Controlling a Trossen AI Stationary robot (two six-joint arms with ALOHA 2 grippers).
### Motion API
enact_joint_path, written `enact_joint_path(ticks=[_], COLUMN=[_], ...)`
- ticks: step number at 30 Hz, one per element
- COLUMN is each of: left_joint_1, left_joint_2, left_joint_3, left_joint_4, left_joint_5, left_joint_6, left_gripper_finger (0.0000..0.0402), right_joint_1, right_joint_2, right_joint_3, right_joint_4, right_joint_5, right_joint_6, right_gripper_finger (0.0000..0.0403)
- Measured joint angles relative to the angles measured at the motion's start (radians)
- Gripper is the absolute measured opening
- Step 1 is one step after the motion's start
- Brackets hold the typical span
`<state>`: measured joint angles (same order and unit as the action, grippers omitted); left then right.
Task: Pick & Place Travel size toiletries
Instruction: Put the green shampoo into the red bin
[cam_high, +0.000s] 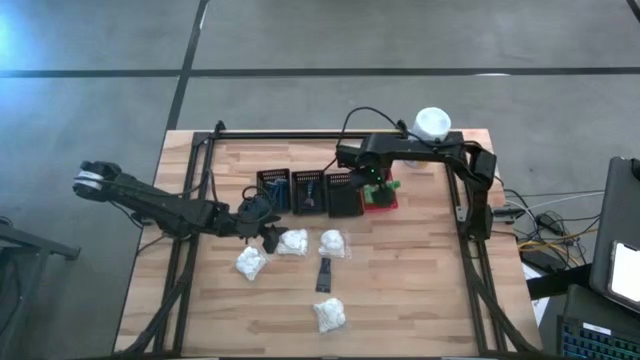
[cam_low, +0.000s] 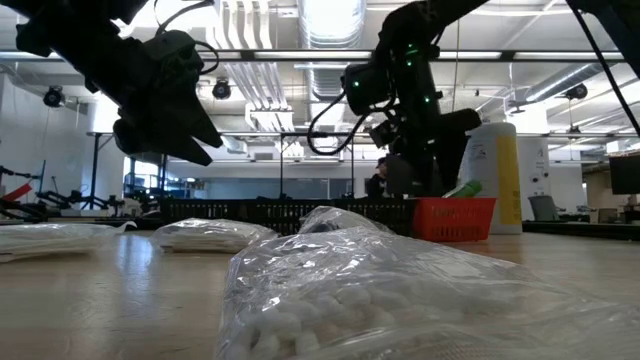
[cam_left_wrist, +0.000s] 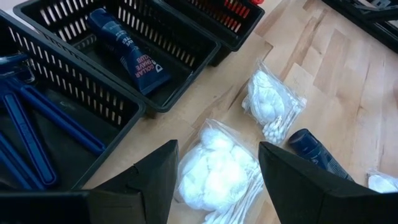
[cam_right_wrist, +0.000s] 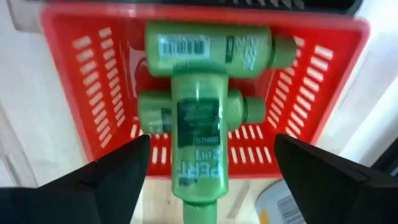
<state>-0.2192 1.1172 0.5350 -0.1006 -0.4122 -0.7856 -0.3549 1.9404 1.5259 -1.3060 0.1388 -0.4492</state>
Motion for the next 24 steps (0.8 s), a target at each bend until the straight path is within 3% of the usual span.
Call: enact_joint_path(ticks=[9,13,18,24], left_joint_1=[0.000,0.000,0.000,0.000], left_joint_2=[0.000,0.000,0.000,0.000], left_joint_3=[-0.001,-0.001,-0.001,-0.001], left_joint_4=[-0.007,-0.008,-0.008,-0.008], left_joint_5=[-0.010,-0.019,-0.020,-0.021], left_joint_6=[0.000,0.000,-0.002,-0.005], left_gripper_finger=[0.0227,0.0227,0.0227,0.0227], right_joint_1=[-0.001,0.000,0.002,0.003], right_joint_2=[0.000,0.000,-0.005,-0.006], right_joint_3=[-0.097,-0.140,-0.143,-0.128], right_joint_4=[0.043,0.066,0.068,0.079], right_joint_5=[-0.005,0.082,0.106,0.086], right_joint_6=[-0.017,-0.045,-0.060,-0.070], right_gripper_finger=[0.0357,0.0339,0.0288,0.0181])
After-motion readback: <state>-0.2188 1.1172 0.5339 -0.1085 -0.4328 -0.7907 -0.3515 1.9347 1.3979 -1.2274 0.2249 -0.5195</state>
